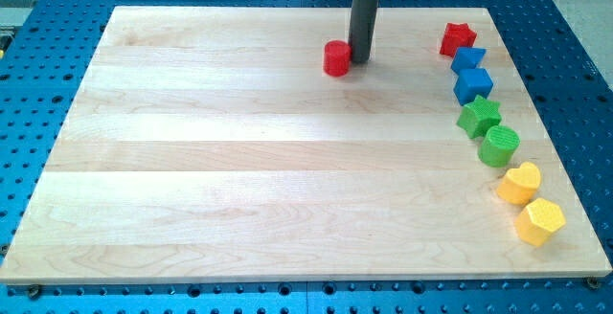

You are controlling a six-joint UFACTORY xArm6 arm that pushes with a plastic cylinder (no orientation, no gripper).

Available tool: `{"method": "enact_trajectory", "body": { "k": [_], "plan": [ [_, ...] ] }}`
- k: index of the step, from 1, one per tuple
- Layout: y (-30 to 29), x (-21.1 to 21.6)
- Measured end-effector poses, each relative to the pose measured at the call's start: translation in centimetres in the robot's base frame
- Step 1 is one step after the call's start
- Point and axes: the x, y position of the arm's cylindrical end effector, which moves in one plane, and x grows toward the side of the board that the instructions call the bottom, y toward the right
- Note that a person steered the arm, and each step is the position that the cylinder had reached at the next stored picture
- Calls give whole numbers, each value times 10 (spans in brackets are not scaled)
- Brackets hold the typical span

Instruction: Place the red star close to the red circle

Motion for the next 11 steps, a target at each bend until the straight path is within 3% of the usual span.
{"method": "enact_trajectory", "body": {
  "k": [1,2,4,5,6,8,9,10,11],
  "plan": [
    [14,-13],
    [74,-57],
    [203,-78],
    [229,-122],
    [268,-85],
    [154,-35],
    [212,-37],
    [159,-3],
    [65,-8]
  ]
}}
